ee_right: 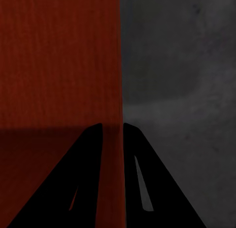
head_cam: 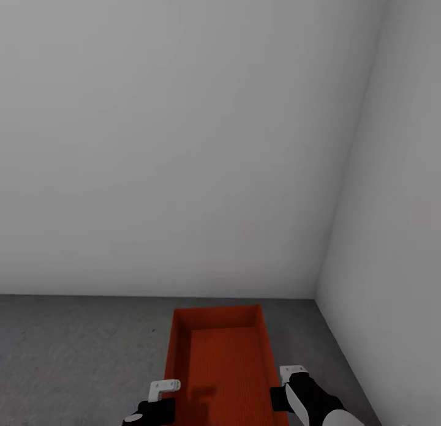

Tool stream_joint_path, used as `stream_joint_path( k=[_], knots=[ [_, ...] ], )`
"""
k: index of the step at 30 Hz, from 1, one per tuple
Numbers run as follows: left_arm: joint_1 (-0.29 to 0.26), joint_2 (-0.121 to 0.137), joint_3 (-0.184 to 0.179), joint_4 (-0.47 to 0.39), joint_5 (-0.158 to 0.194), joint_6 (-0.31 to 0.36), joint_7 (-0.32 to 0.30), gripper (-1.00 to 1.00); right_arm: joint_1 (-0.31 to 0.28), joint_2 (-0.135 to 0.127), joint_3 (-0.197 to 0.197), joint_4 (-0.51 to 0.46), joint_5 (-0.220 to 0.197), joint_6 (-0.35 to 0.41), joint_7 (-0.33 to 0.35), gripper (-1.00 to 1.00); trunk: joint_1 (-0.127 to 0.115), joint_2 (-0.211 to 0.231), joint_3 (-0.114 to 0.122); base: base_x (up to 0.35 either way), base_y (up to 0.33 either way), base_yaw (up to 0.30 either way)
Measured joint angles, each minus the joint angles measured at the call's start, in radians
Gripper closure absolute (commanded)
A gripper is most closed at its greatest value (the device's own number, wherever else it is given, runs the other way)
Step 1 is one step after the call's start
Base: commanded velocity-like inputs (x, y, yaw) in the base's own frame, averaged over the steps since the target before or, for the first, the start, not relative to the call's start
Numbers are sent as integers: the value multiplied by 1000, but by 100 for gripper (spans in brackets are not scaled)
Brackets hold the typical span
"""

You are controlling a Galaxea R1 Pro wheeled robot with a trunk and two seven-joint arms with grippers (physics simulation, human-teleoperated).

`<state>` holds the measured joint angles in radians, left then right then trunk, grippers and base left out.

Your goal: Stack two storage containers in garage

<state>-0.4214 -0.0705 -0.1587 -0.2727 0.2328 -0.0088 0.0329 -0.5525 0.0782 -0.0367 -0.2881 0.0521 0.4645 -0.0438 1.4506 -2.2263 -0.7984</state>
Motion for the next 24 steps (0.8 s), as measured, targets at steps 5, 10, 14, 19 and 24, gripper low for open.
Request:
stream_joint_path(
  k=[5, 10, 14, 19, 24],
  knots=[
    [0, 0, 0, 0, 0, 0, 0, 100, 0, 0, 0, 0, 0, 0, 1, 100, 19, -35, -16, 0, 0, 0],
    [0, -1, 0, 0, 0, 0, 1, 100, 0, -1, 0, 0, 0, 0, 1, 100, 38, -70, -31, 0, 0, 0],
    [0, -1, -1, -1, 1, 0, 2, 100, 0, -1, 0, 0, 0, 0, 2, 100, 54, -98, -44, 0, 0, 0],
    [0, -1, -1, -1, 1, 0, 2, 100, 0, -1, 0, 0, 1, 0, 2, 100, 73, -133, -60, 0, 0, 0],
    [0, -2, -2, -1, 1, 0, 3, 100, 0, -2, 0, -1, 1, 0, 3, 100, 92, -168, -75, 0, 0, 0]
  ],
)
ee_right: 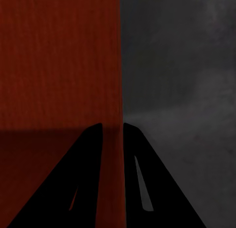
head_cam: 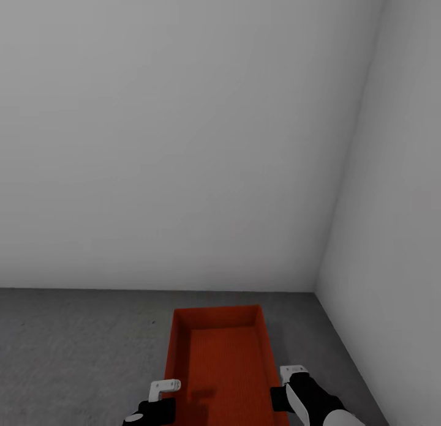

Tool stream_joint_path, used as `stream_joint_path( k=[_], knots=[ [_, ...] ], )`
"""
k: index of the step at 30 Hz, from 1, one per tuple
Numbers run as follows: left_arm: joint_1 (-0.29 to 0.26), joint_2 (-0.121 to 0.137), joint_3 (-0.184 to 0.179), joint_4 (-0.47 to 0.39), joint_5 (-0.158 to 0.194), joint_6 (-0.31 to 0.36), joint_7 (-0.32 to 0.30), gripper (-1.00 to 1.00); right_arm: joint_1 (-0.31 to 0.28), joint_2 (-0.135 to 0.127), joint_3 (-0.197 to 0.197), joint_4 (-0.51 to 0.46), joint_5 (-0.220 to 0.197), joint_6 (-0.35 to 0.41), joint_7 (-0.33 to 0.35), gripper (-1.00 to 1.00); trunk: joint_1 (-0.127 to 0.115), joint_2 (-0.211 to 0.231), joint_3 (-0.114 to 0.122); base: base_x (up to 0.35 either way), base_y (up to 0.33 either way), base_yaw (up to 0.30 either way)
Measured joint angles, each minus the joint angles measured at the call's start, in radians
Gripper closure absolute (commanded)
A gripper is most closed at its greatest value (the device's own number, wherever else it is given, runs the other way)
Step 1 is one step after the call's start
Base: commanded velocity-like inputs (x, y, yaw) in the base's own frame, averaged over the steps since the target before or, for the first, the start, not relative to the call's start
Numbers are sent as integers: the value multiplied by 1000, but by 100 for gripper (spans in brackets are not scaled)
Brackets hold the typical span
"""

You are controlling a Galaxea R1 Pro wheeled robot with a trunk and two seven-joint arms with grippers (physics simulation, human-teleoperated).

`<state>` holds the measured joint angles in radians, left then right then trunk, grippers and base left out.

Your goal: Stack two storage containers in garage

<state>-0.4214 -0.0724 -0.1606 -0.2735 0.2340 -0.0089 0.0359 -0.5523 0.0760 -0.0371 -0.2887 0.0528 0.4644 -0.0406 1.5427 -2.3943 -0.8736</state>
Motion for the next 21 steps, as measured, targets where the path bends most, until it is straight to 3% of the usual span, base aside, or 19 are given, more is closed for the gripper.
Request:
stream_joint_path(
  k=[15, 21],
  knots=[
    [0, 0, -1, 0, 1, 0, 0, 100, 0, 0, 0, 0, 0, 0, 0, 100, 58, -105, -47, 0, 0, 0],
    [0, 0, 0, 0, 0, 0, 1, 100, 0, 0, 0, 0, 1, 0, 1, 100, 60, -107, -70, 0, 0, 0]
  ],
)
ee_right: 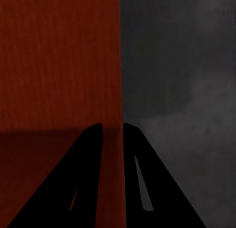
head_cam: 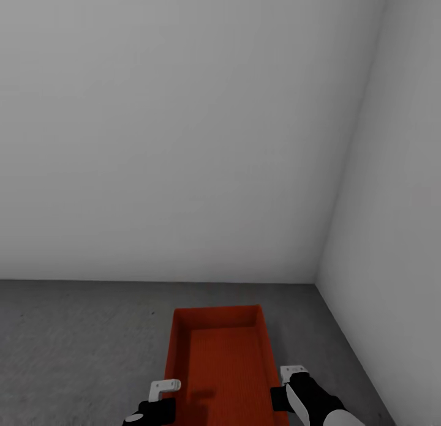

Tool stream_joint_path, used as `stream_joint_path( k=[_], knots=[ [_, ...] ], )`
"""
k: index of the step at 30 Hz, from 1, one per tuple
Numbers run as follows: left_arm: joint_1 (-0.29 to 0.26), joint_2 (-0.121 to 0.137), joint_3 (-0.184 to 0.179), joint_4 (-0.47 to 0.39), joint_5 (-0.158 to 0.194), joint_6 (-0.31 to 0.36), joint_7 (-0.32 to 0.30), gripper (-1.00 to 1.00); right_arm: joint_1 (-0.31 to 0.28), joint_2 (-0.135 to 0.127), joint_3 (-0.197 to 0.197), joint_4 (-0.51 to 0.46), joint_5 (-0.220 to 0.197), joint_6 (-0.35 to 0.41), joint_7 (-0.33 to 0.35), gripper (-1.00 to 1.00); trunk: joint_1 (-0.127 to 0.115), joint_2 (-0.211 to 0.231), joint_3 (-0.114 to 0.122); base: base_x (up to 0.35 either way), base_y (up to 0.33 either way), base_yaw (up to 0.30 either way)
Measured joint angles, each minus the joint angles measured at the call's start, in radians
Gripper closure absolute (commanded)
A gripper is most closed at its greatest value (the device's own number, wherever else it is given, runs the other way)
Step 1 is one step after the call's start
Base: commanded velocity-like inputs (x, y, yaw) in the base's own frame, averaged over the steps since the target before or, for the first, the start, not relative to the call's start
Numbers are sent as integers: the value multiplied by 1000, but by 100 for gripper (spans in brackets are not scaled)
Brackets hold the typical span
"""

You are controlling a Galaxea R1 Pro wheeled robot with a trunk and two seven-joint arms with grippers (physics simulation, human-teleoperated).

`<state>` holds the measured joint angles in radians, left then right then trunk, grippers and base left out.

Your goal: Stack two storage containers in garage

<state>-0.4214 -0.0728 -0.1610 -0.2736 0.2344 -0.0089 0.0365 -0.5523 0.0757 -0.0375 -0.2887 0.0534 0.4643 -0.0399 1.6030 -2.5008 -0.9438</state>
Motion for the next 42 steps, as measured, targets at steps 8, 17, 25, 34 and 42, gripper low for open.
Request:
stream_joint_path(
  k=[8, 17, 25, 34, 42],
  knots=[
    [0, 0, -1, 0, 0, 0, 0, 100, 1, 0, 0, 0, 0, 0, 0, 100, 4, -2, -31, 0, 0, 0],
    [0, 1, -1, 0, 0, 0, -1, 100, 1, 1, -1, 0, -1, -1, -1, 100, 8, -4, -66, 0, 0, 0],
    [0, 3, 9, -3, -5, -6, -7, 100, 0, 4, 4, -11, -2, -1, -6, 100, 0, -6, -96, 0, 0, 0],
    [0, 4, 9, -11, -4, -14, -6, 100, 1, 5, 7, -26, -2, -1, -7, 100, -14, -8, -124, 0, 0, 0],
    [0, 31, 0, -9, 5, 0, -24, -100, 2, -13, 4, -1, -29, -4, 58, -100, 14, -8, -124, 0, 0, 0]
  ],
)
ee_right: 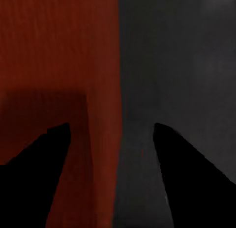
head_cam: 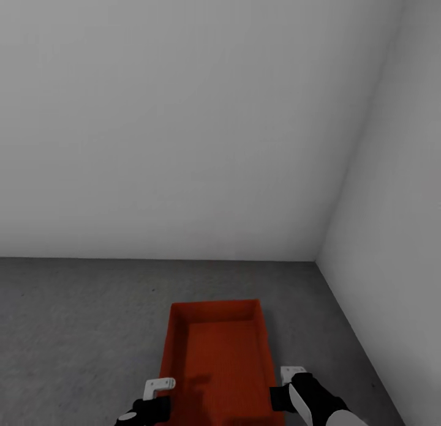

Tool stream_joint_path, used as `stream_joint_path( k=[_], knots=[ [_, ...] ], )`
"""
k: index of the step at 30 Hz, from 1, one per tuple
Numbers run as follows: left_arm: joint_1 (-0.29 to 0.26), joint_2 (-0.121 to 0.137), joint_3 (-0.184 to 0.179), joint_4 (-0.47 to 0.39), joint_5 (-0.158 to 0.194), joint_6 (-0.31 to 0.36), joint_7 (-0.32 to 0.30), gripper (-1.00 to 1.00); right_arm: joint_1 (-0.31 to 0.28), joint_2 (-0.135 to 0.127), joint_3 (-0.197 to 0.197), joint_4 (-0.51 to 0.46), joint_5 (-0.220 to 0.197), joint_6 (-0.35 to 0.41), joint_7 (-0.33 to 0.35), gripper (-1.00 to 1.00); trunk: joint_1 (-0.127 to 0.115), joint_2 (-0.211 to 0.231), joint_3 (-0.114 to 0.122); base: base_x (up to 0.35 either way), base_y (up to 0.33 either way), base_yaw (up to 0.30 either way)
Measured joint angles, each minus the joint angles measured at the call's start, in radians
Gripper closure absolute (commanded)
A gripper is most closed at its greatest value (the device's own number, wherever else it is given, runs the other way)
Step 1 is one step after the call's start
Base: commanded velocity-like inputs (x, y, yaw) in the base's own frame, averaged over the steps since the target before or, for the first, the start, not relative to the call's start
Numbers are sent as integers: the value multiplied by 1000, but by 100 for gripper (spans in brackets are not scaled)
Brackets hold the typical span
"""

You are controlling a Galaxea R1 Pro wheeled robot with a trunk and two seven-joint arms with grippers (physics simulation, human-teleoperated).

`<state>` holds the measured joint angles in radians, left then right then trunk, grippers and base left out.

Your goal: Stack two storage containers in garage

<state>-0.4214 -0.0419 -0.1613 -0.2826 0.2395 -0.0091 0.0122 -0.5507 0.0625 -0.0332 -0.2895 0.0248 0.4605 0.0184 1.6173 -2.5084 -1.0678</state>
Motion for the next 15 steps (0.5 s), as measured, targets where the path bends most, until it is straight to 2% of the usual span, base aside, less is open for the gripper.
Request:
stream_joint_path(
  k=[1, 3, 15],
  knots=[
    [0, 0, 0, 0, 0, 0, 0, -100, 0, 0, 0, 0, 0, 0, 0, -100, 8, 0, 0, 0, 0, 0],
    [0, 0, 0, 0, 0, 0, -1, -100, 0, 0, 0, 0, 0, 0, 0, -100, 0, 0, 0, 0, 0, 0],
    [0, 0, 0, 0, 0, 5, -2, -100, 0, 0, 0, 0, 1, 0, 0, -100, 0, 0, 0, 0, 0, 0]
  ],
)
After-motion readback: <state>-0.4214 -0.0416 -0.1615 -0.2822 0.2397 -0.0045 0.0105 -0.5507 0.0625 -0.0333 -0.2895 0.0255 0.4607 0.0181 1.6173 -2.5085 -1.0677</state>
